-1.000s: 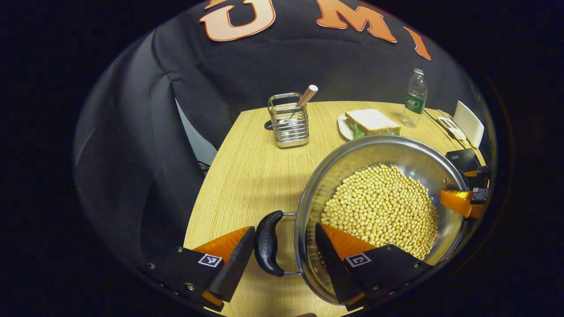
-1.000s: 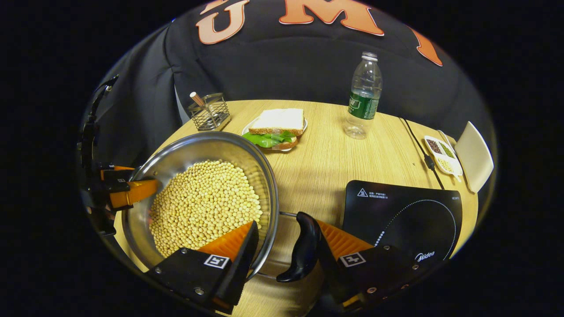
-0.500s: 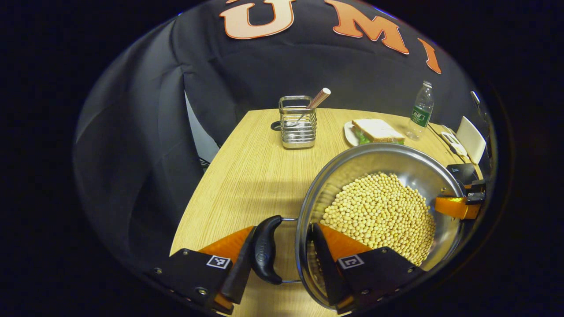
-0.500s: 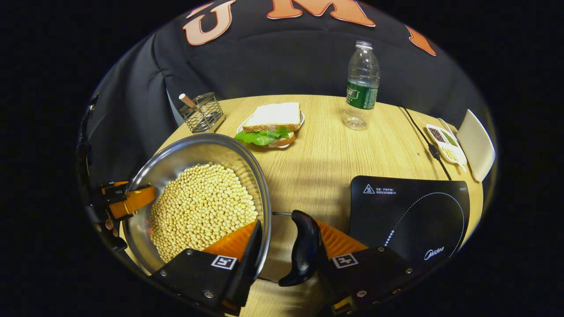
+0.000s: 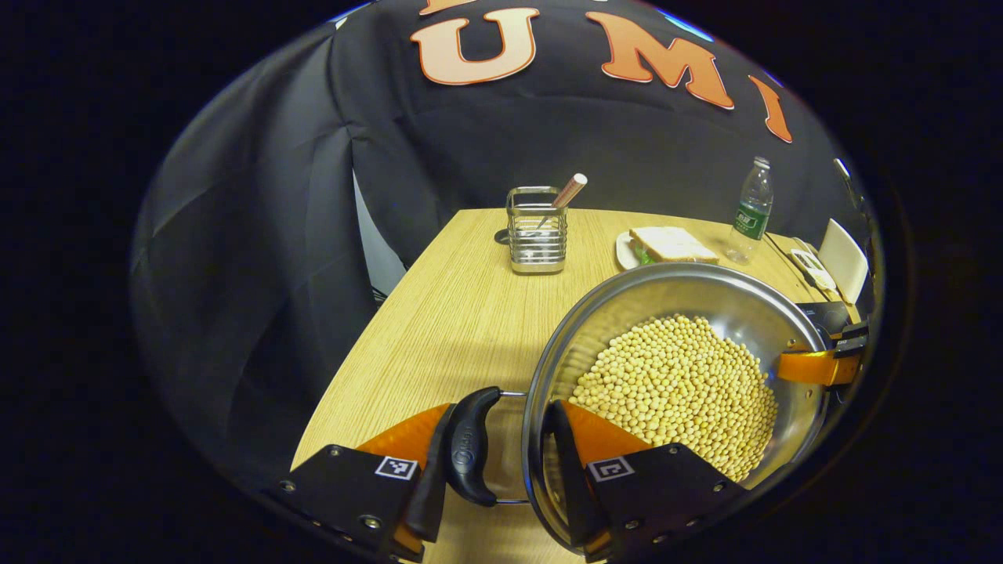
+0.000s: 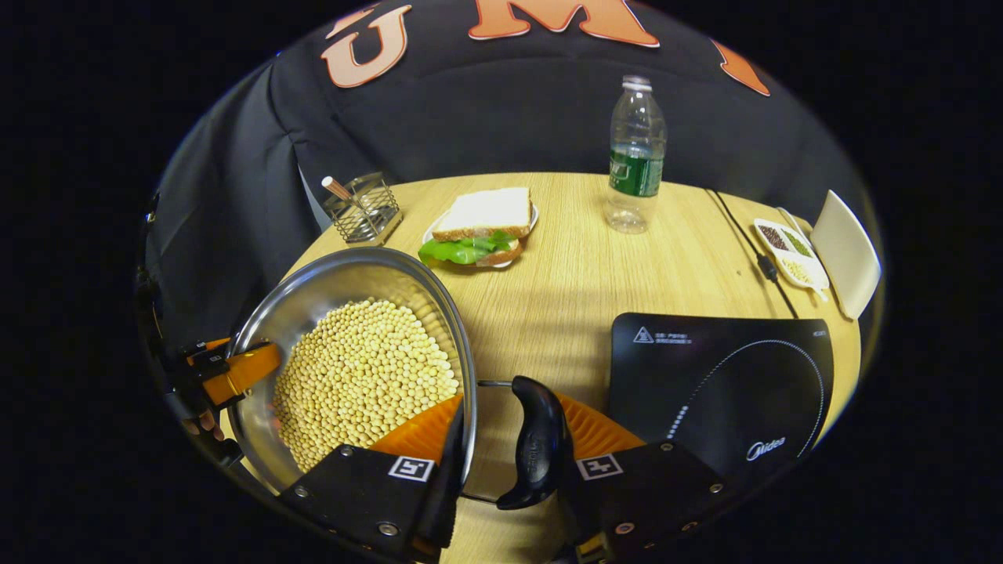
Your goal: First push the handle of the pot to place it horizontally, then grasp the pot with both hands and set it on the induction cooktop.
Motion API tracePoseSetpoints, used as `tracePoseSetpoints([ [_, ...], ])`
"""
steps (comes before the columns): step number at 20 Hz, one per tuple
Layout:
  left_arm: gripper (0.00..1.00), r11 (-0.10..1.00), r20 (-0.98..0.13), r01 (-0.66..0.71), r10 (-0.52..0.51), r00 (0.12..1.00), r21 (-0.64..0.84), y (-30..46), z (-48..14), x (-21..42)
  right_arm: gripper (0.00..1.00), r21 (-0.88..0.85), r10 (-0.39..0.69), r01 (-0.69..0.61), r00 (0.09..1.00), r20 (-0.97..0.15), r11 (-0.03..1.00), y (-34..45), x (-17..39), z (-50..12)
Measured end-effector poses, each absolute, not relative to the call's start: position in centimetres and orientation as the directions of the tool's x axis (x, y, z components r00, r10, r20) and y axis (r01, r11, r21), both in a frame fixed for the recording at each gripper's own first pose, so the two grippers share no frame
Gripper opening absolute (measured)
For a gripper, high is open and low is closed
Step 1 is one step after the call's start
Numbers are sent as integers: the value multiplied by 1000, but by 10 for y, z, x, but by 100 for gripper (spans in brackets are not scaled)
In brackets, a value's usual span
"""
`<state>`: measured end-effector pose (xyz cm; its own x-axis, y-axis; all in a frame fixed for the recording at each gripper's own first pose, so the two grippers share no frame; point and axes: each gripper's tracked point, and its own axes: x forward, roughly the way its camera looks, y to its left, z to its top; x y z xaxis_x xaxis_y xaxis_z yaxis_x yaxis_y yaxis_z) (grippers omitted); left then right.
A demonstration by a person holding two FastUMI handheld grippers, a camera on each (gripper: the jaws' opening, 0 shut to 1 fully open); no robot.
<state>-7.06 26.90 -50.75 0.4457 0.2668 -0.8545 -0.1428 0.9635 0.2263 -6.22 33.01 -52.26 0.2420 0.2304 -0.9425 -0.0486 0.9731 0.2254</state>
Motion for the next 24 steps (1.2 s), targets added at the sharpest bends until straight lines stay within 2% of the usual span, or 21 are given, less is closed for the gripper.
tracePoseSetpoints([
  [11,63,966,-800,-76,247,547,246,267,-508,-65,51,237,226,-12,351,-909,972,250,-61,-456],
  [24,63,972,-778,68,135,614,223,266,-509,-50,51,189,122,119,423,-898,975,100,-75,-431],
])
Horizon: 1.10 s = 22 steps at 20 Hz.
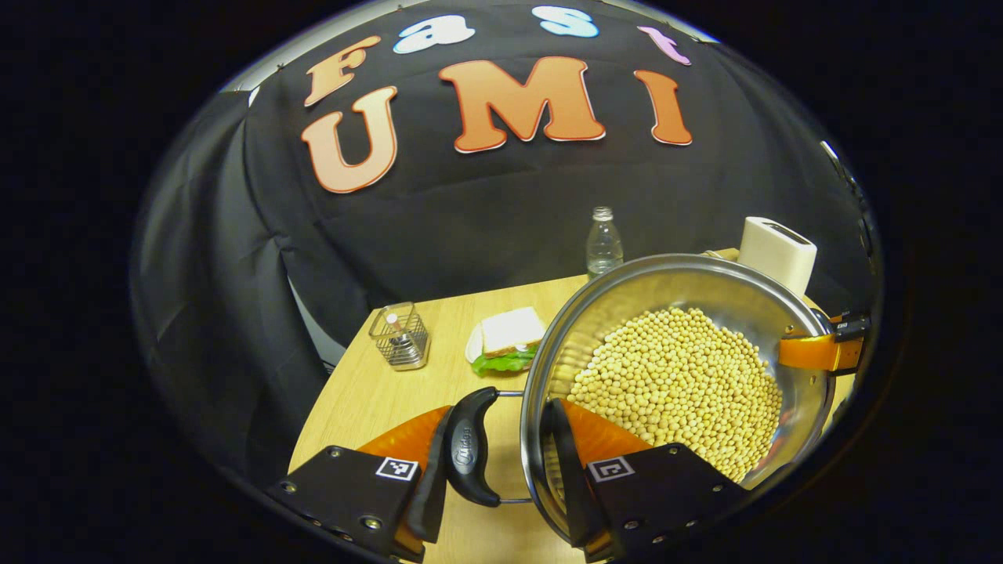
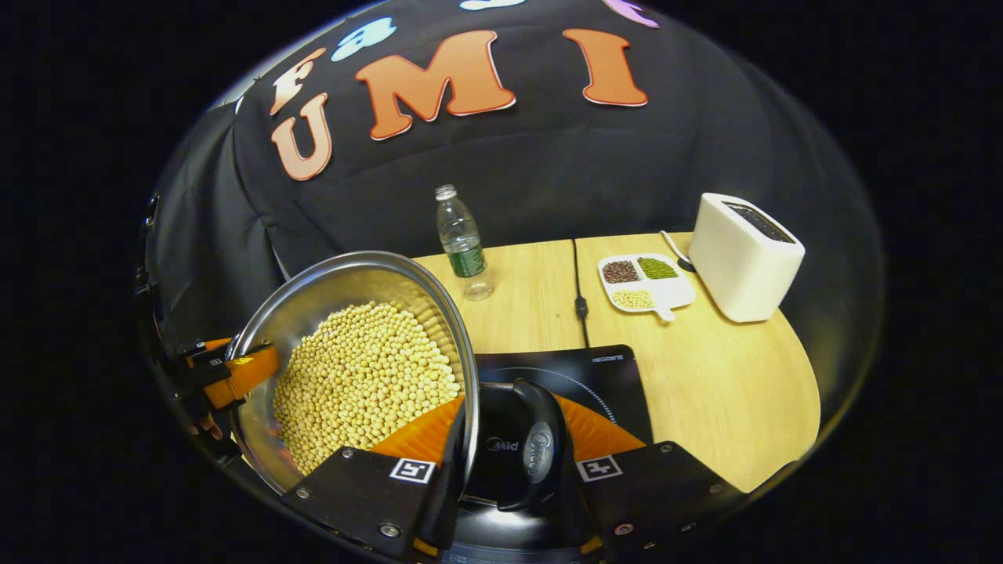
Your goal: First push the handle of the pot to place it horizontally, then grasp the pot with both hands and set it on the induction cooktop.
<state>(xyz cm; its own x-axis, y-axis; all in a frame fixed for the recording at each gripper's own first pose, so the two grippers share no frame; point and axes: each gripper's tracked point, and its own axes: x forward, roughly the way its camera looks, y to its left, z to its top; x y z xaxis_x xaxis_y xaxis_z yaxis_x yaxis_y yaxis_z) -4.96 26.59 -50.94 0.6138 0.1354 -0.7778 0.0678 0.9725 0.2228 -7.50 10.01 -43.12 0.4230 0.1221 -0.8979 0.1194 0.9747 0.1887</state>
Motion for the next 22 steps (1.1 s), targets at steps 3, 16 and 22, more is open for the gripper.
tracePoseSetpoints([
  [3,63,973,-781,87,116,613,213,266,-512,-48,51,180,104,142,423,-900,973,77,-78,-435],
  [16,63,978,-824,125,71,563,170,268,-513,-44,51,127,48,185,380,-924,975,20,-97,-464],
  [22,63,981,-841,124,60,538,149,264,-515,-43,51,109,34,192,356,-934,975,11,-102,-476],
])
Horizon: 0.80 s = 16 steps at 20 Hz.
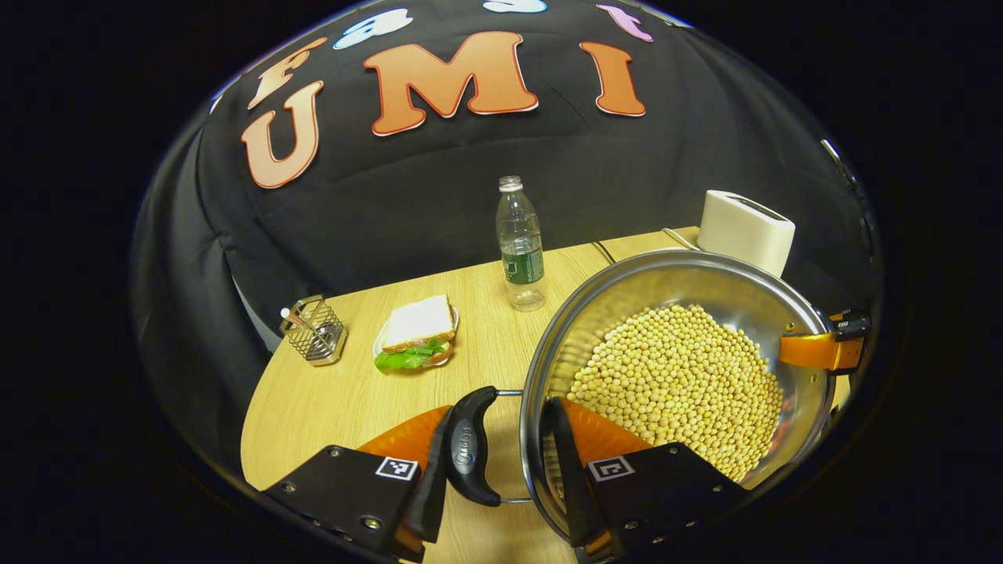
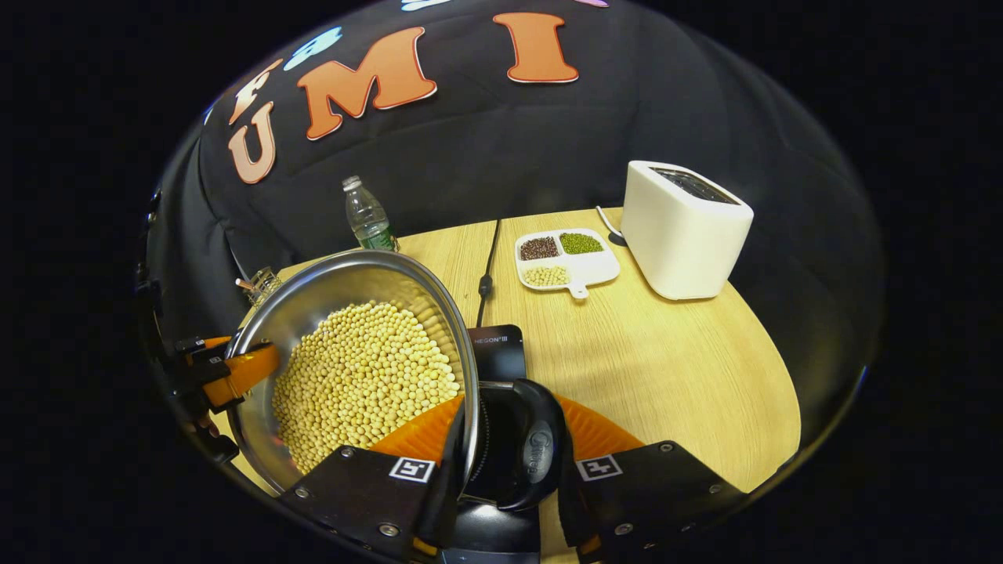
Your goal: First push the handle of the pot to place it horizontally, then grasp the pot with both hands and set it on the induction cooktop.
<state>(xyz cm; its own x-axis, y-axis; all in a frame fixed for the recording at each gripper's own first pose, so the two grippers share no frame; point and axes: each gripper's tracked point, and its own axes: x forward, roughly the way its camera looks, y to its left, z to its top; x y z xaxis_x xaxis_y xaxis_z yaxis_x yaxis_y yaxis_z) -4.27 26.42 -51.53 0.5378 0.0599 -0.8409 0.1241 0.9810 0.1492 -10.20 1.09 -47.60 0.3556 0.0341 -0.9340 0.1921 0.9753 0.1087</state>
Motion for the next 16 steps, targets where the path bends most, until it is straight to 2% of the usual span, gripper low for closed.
tracePoseSetpoints([
  [8,63,984,-849,113,56,526,135,267,-519,-40,51,115,33,224,339,-940,968,2,-100,-492],
  [11,62,989,-850,100,42,524,111,267,-521,-36,55,122,37,241,331,-943,963,-2,-96,-503],
  [14,65,992,-841,79,41,539,99,269,-500,-31,61,98,10,218,373,-928,971,-7,-88,-499],
  [16,66,990,-806,73,53,589,119,273,-481,-22,66,55,-40,205,434,-900,977,-16,-73,-484],
])
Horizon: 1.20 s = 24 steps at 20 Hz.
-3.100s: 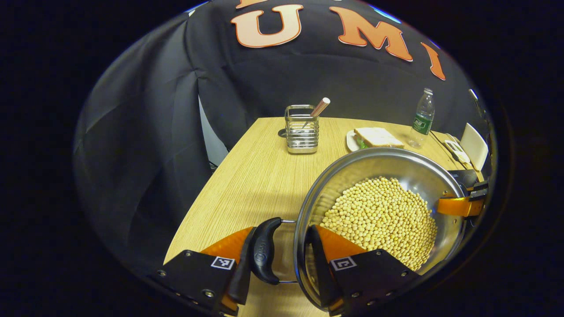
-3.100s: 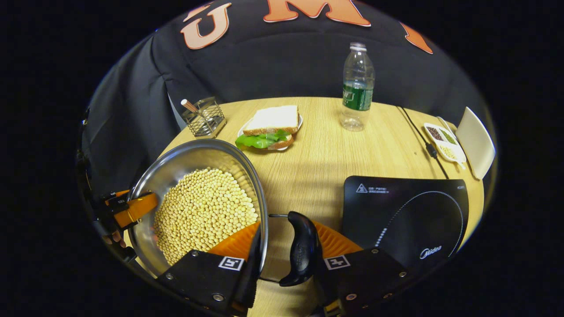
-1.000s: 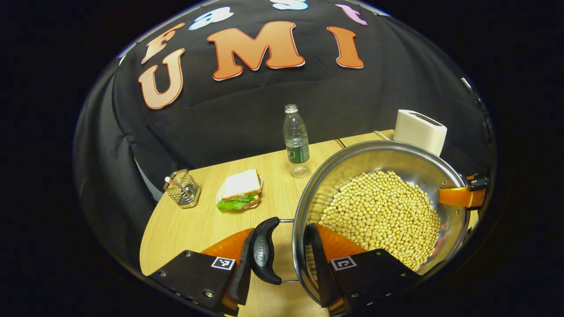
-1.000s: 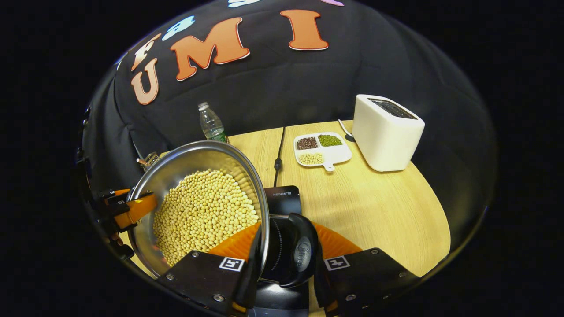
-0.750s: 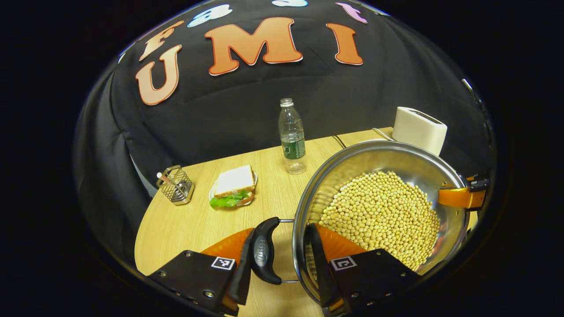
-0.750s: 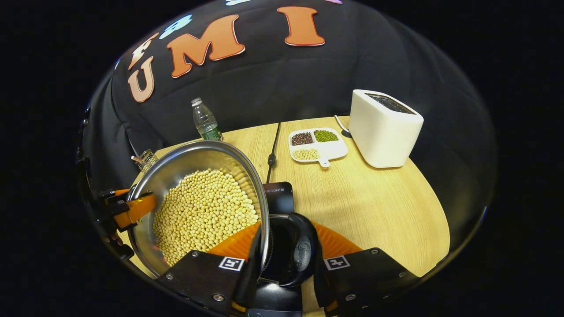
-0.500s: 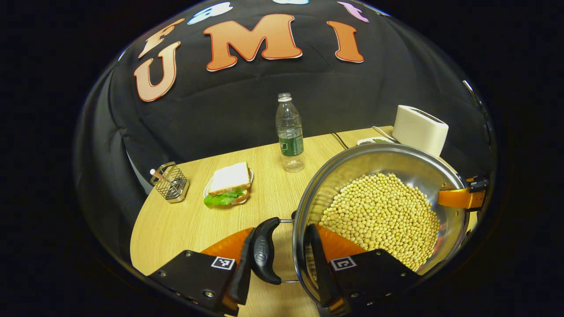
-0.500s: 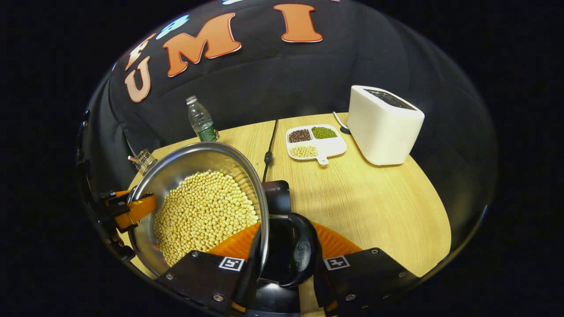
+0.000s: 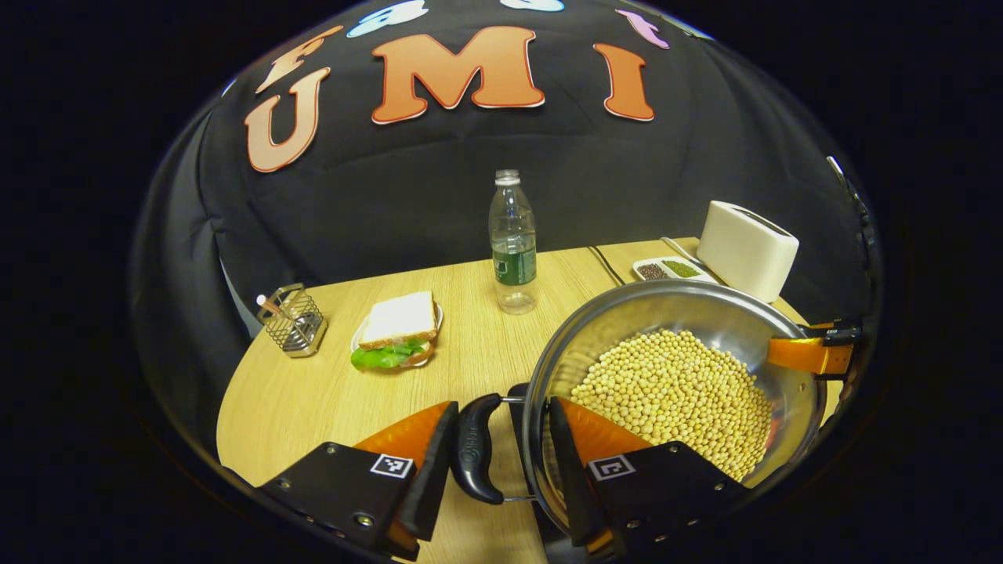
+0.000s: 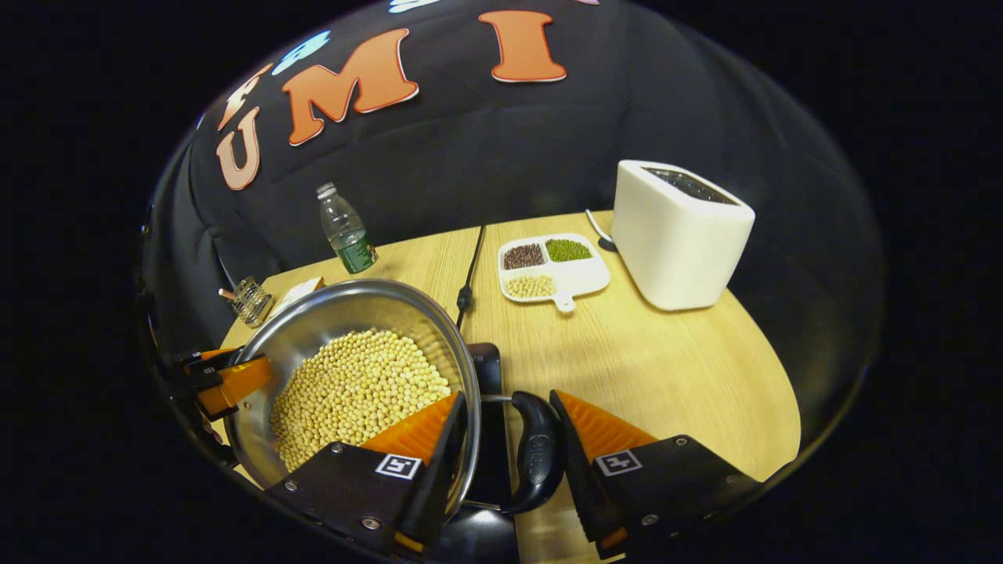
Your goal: First push the handle of the pot to place it horizontally, then grasp the pot with both hands and set it on the induction cooktop.
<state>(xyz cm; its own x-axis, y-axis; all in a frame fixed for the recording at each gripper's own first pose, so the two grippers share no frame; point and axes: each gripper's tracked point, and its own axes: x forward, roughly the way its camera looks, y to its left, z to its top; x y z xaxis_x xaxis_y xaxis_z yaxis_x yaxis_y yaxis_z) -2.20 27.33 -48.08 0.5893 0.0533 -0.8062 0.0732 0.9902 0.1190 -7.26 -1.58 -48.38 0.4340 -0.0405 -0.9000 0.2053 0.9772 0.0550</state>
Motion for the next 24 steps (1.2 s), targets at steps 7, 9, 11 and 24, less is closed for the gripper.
tracePoseSetpoints([
  [7,63,974,-496,-60,165,853,220,305,-319,16,82,-7,-125,174,680,-722,985,-36,-22,-374],
  [9,63,980,-403,-96,160,901,175,305,-271,19,86,-5,-114,145,755,-646,989,-33,-9,-326],
  [11,67,983,-331,-120,160,930,138,315,-218,20,91,-11,-101,113,830,-549,994,-28,3,-271],
  [24,74,958,19,-283,283,959,48,369,38,-70,93,38,78,-74,989,-128,997,25,0,-8],
])
